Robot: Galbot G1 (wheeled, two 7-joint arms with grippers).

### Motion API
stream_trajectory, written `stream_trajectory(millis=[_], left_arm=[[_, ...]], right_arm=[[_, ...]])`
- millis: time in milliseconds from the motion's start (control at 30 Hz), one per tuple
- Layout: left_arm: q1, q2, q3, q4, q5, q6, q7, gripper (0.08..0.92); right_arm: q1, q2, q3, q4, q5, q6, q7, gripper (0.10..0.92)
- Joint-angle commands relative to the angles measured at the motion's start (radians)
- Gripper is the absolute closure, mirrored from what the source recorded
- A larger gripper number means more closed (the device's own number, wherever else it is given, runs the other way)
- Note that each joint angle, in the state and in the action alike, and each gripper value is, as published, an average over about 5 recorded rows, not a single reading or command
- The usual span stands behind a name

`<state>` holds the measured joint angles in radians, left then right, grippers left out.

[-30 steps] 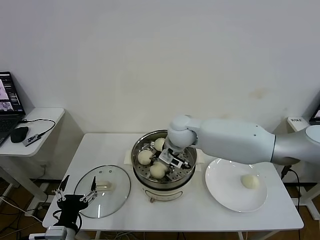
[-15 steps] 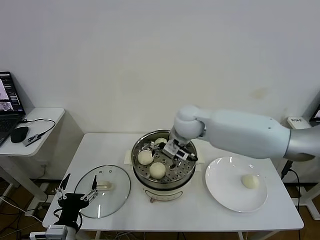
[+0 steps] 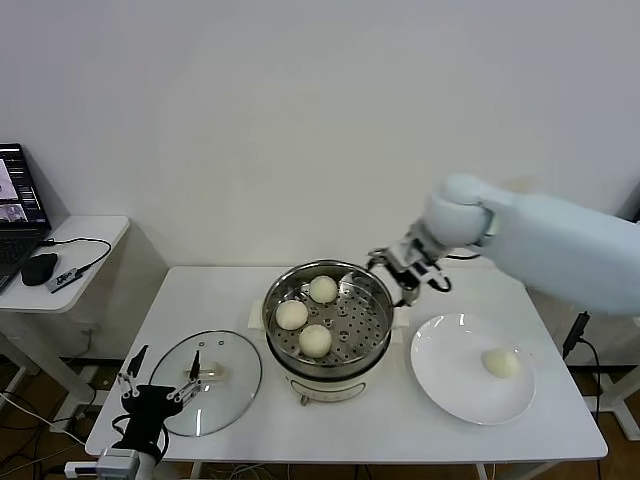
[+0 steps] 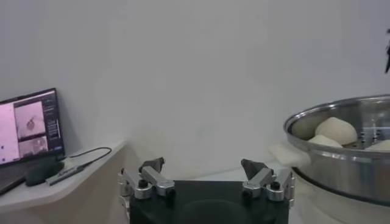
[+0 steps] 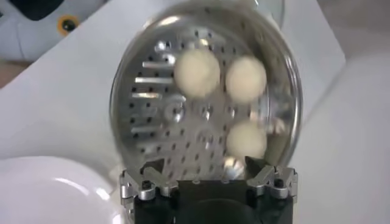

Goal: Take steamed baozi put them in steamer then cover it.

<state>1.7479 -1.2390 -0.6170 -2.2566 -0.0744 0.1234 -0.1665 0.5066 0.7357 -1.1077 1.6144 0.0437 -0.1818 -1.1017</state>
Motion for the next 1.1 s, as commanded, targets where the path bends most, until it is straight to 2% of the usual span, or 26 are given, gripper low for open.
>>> stream_trajectory(millis=[33,300,533,800,1100], left_arm=[[0.002,0.009,0.011,-0.011,0.0,-0.001,-0.002,0.177],[-0.013,0.027,0.006,0.0,-0.004,0.0,-0.001,0.177],[-0.015,0.035,-0.005,0.008,-0.011,0.001,-0.001,0.177],[-0.012,0.034,-0.01,0.012,-0.01,0.002,-0.001,0.177],[-0.005,0.025,-0.017,0.013,-0.009,0.001,-0.001,0.177]], right_arm=[[-0.167,-0.303,0.11,0.017,-0.041,-0.081,-0.02,0.203],[-0.584,-0.383,0.45,-0.043,-0.185,-0.059,-0.007,0.203],[-0.786,-0.373,0.625,-0.132,-0.273,-0.049,0.007,0.203],[-0.873,-0.287,0.688,-0.257,-0.334,-0.027,0.017,0.203],[-0.883,-0.224,0.69,-0.322,-0.362,-0.019,0.027,0.203]])
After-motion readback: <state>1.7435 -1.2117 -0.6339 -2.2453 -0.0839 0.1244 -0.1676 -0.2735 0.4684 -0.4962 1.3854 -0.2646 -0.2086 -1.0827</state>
